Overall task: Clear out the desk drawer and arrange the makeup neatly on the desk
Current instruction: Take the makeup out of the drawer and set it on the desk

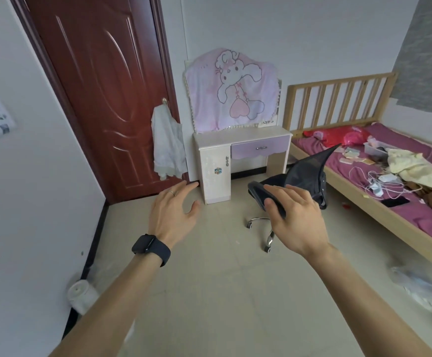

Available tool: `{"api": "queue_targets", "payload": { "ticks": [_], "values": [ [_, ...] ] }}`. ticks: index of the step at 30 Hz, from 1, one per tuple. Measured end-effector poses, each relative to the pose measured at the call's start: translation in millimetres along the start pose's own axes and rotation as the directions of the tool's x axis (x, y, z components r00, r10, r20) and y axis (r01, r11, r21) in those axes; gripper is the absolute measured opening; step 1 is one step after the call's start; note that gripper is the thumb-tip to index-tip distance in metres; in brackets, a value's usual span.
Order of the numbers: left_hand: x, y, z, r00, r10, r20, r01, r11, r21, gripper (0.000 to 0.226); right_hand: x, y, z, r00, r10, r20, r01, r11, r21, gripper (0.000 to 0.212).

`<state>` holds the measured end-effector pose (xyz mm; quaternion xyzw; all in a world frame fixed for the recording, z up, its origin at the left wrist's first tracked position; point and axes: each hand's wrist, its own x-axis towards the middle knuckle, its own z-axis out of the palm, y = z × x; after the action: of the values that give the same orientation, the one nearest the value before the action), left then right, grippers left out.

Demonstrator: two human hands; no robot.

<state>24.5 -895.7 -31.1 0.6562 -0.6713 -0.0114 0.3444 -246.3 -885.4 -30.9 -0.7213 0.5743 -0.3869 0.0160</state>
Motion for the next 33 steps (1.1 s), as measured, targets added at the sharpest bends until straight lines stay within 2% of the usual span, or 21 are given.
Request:
{"api": "queue_targets", "payload": {
  "ticks": [12,19,30,33],
  "values": [
    [206,-93,123,0.997,0.004,0.071,-0.001,0.999,-0.036,0.043,181,69,158,0.986,0.114,0.123,-0.114,0.993,-0.008,0.036],
    [329,-147,197,0.983,0.019,0.181,-0.017,1.0,-0.014,0.042,280,111,240,0.967,0.214,0.139,-0.211,0.977,-0.034,0.035],
    [514,-191,342,0.949,-0.005,0.315,0.011,1.0,-0.018,0.045,443,215,363,0.931,0.302,0.204,-0.3,0.953,-0.04,0.036],
    [569,-197,376,0.94,-0.047,0.338,0.059,0.998,-0.023,0.045,500,243,391,0.922,0.317,0.221,-0.323,0.946,-0.009,0.037]
  ]
}}
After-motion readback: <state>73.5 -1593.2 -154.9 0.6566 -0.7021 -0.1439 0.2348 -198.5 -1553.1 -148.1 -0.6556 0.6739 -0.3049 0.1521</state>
